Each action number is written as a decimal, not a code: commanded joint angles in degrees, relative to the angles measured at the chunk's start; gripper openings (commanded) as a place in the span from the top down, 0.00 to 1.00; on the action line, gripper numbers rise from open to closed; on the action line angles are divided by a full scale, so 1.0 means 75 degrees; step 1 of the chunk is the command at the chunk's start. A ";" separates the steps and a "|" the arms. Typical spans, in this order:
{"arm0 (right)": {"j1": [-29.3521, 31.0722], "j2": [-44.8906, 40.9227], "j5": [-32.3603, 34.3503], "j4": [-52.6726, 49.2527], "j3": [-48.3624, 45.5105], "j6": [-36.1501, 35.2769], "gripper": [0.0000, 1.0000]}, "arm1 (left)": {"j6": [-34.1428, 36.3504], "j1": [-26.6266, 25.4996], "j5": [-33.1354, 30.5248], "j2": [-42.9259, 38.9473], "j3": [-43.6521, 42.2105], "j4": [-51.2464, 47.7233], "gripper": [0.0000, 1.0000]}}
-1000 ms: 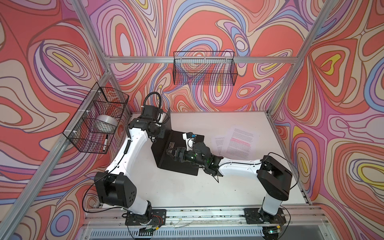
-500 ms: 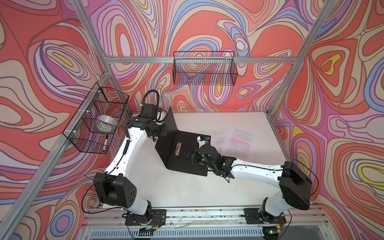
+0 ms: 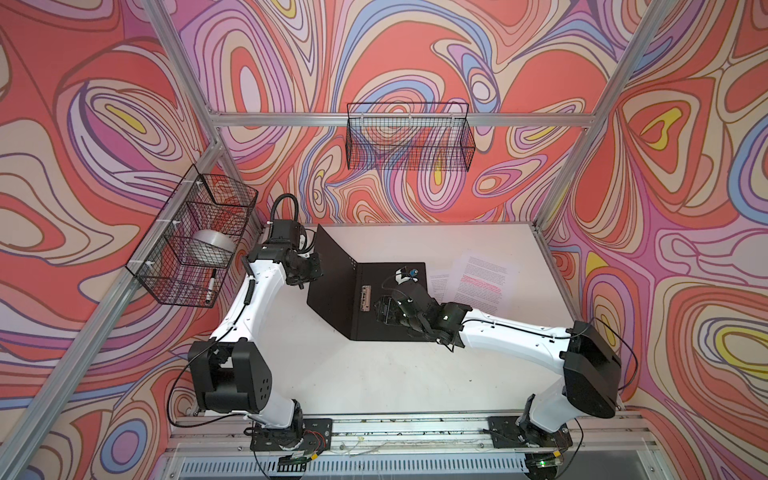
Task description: Put the files into the folder
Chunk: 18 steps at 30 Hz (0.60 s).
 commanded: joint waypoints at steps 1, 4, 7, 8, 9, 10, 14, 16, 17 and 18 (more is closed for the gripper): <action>-0.0070 0.0371 -0.0189 -0.0341 0.0193 -0.0029 0.26 | 0.0215 0.0033 -0.0209 0.0030 -0.0362 -0.0013 1.00; -0.0127 0.0600 -0.0374 -0.0255 0.0248 0.0012 0.29 | 0.0656 0.0039 -0.0701 0.0095 -0.0617 0.0188 1.00; -0.0213 0.0883 -0.0648 -0.0215 0.0355 0.0059 0.31 | 0.1057 0.0080 -0.0823 0.0107 -0.0949 0.0432 1.00; -0.0248 0.0995 -0.0749 -0.0192 0.0392 0.0059 0.32 | 0.1189 0.0080 -0.0881 0.0096 -0.1089 0.0556 1.00; -0.0285 0.1096 -0.0852 -0.0189 0.0452 0.0057 0.34 | 0.1328 0.0091 -0.0967 0.0084 -0.1200 0.0661 1.00; -0.0324 0.1117 -0.0940 -0.0179 0.0503 0.0080 0.35 | 0.1407 0.0092 -0.1057 0.0075 -0.1302 0.0755 1.00; -0.0462 0.1739 -0.1270 -0.0205 0.0801 0.0030 0.40 | 0.1729 0.0127 -0.1151 0.0017 -0.1645 0.1020 1.00; -0.0547 0.1972 -0.1405 -0.0230 0.0913 0.0013 0.43 | 0.1798 0.0138 -0.1213 -0.0030 -0.1753 0.1102 1.00; -0.0600 0.2090 -0.1445 -0.0246 0.0972 0.0010 0.45 | 0.1846 0.0138 -0.1235 -0.0044 -0.1790 0.1129 1.00; -0.0658 0.2181 -0.1489 -0.0259 0.1007 0.0023 0.45 | 0.1908 0.0138 -0.1273 -0.0056 -0.1822 0.1149 1.00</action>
